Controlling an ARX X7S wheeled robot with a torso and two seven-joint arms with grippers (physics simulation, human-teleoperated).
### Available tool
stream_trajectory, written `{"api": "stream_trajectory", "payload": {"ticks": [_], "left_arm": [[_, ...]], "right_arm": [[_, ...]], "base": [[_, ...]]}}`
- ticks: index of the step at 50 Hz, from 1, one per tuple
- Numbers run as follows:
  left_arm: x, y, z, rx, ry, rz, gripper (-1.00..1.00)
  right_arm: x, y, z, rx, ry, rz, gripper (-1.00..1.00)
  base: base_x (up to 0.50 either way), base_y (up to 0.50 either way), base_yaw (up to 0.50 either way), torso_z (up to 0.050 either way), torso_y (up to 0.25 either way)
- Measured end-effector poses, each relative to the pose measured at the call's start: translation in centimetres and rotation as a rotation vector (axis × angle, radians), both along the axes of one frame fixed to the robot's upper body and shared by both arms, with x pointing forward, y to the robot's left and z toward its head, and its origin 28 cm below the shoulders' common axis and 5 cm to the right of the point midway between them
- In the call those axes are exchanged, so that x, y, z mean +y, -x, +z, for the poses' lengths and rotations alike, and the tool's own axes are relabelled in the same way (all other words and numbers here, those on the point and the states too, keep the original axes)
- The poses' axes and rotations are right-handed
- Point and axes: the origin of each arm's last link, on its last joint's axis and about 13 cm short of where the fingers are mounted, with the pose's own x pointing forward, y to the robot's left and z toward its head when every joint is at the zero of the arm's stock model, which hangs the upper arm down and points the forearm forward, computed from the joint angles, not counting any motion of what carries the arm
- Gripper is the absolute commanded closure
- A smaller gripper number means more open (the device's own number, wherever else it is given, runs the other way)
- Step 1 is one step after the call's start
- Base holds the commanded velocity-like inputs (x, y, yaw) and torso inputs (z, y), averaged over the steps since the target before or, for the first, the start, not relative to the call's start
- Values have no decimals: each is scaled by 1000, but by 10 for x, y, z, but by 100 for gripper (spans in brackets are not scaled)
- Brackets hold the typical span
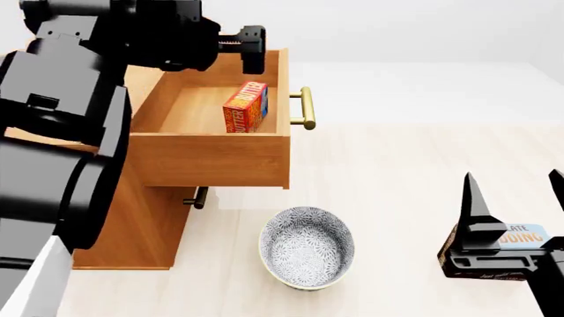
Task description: Put the butter at the back in the top drawer of the cabinet and close it.
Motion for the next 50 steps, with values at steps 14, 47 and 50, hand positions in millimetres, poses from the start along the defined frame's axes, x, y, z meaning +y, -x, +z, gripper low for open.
{"api": "stream_trajectory", "payload": {"ticks": [14, 47, 50], "left_arm": [[-26, 21, 41, -74, -89, 29, -100], [-121, 90, 24, -230, -301, -25, -100], [-130, 96, 20, -255, -318, -24, -100]], "right_arm": [[3, 4, 1, 0, 3, 5, -100], [9, 11, -1, 2, 8, 5, -100], [9, 12, -1, 2, 7, 5, -100]], "base": [[0, 0, 0, 0, 0], [0, 0, 0, 0, 0], [0, 0, 0, 0, 0]]}}
